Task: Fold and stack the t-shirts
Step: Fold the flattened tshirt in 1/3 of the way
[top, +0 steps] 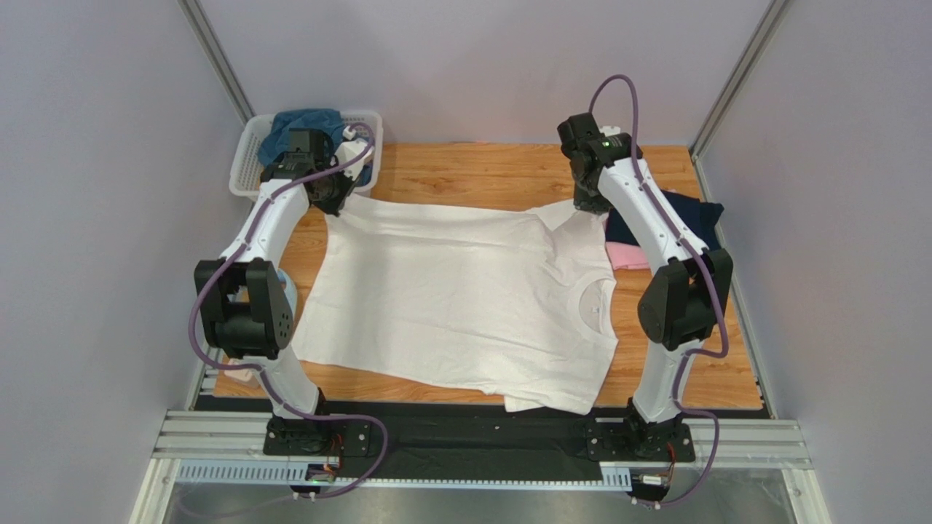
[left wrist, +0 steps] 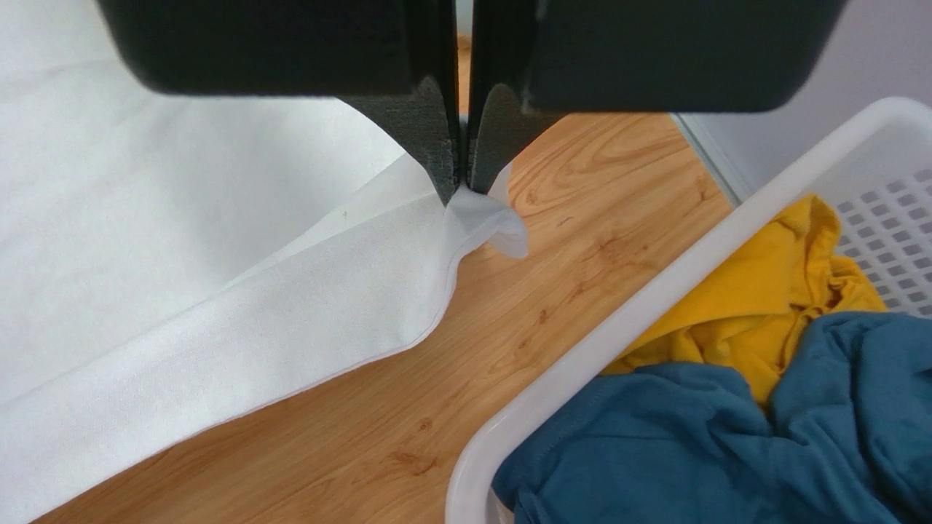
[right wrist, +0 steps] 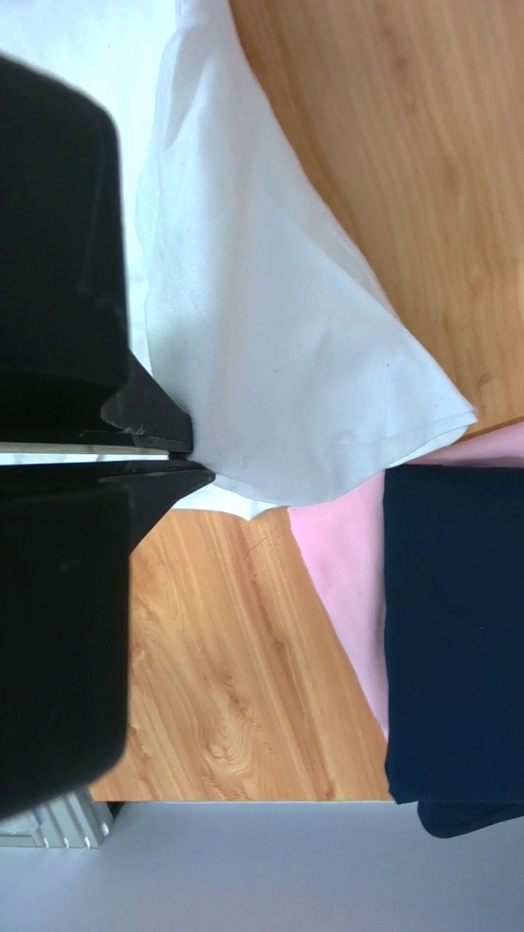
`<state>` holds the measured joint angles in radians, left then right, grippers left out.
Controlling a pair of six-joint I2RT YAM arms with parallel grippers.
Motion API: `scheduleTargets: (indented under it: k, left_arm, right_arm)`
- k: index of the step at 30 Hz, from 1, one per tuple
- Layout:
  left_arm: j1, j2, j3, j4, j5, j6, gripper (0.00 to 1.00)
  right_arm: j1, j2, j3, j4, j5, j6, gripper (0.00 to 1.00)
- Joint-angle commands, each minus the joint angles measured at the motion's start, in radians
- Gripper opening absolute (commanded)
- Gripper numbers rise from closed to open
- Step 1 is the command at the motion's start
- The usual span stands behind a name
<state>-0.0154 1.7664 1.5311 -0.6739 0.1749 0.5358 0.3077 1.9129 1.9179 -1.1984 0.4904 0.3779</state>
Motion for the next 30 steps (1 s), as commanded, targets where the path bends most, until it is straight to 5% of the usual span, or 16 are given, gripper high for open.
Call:
scheduleTargets:
  k: [1,16,30]
  left_arm:
    - [0.003,-0.082,-0.031,0.023,0.000,0.039,0.00]
    - [0.003,-0.171,-0.244,0.046,0.000,0.134,0.00]
    - [0.003,-0.163,-0.255,0.097,-0.009,0.155,0.00]
  right_arm:
    - [0.025,-0.112,-0.124,-0.029,0.057,0.042,0.00]
    - [0.053,-0.314,-0.425,0.005,0.051,0.099,0.00]
    - [0.102,-0.304,-0.522,0.037,0.020,0.125,0.00]
